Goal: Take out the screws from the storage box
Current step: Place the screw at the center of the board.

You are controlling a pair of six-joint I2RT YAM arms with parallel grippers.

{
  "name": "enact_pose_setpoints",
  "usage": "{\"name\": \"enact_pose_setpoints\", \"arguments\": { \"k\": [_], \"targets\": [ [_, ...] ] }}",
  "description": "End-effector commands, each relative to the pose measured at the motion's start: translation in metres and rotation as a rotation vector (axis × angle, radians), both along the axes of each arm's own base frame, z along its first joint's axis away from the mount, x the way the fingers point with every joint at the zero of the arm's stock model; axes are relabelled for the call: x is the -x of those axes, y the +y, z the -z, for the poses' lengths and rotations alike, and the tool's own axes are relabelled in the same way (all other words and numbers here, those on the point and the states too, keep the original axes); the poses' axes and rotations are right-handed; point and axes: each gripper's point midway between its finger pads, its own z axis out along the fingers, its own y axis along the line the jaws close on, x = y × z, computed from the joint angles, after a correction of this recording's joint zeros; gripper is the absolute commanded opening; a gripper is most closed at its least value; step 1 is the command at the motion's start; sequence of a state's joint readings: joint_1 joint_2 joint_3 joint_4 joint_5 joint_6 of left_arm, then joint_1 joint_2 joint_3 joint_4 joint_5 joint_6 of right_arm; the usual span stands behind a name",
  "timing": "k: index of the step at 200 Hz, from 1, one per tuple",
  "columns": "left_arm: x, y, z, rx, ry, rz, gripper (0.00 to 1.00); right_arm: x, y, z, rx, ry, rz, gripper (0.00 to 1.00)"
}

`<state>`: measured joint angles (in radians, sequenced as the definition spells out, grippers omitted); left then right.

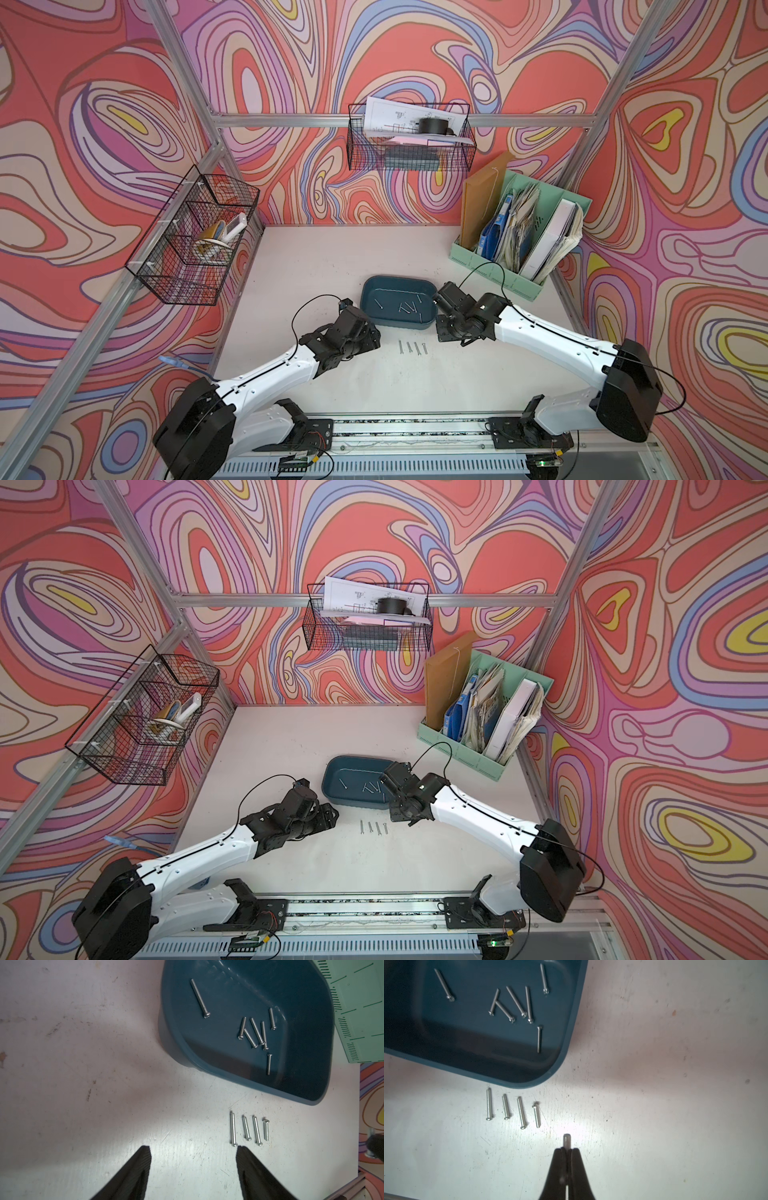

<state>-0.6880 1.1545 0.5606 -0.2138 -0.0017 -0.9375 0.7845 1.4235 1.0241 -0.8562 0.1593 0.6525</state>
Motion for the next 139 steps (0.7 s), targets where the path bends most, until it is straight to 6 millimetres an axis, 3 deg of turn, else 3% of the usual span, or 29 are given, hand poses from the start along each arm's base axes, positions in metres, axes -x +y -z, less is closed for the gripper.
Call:
{"name": "enact_pose_setpoints", "arguments": {
  "k": [1, 63, 104, 139],
  "targets": [
    [0.0, -0.004, 0.0, 0.016, 0.001, 0.003, 0.71, -0.002, 0.014, 0.021, -0.049, 0.009, 0.016, 0.02],
    [0.003, 0.002, -0.004, 0.008, -0.008, -0.012, 0.71, -0.002, 0.031, 0.071, -0.081, 0.057, -0.012, 0.04],
    [0.004, 0.005, -0.003, 0.011, -0.01, -0.025, 0.71, 0.002, 0.026, 0.089, -0.042, 0.081, -0.022, 0.09],
    [0.004, 0.005, -0.001, 0.007, -0.005, -0.026, 0.71, 0.004, 0.025, 0.092, -0.032, 0.092, -0.026, 0.16]
  ]
}}
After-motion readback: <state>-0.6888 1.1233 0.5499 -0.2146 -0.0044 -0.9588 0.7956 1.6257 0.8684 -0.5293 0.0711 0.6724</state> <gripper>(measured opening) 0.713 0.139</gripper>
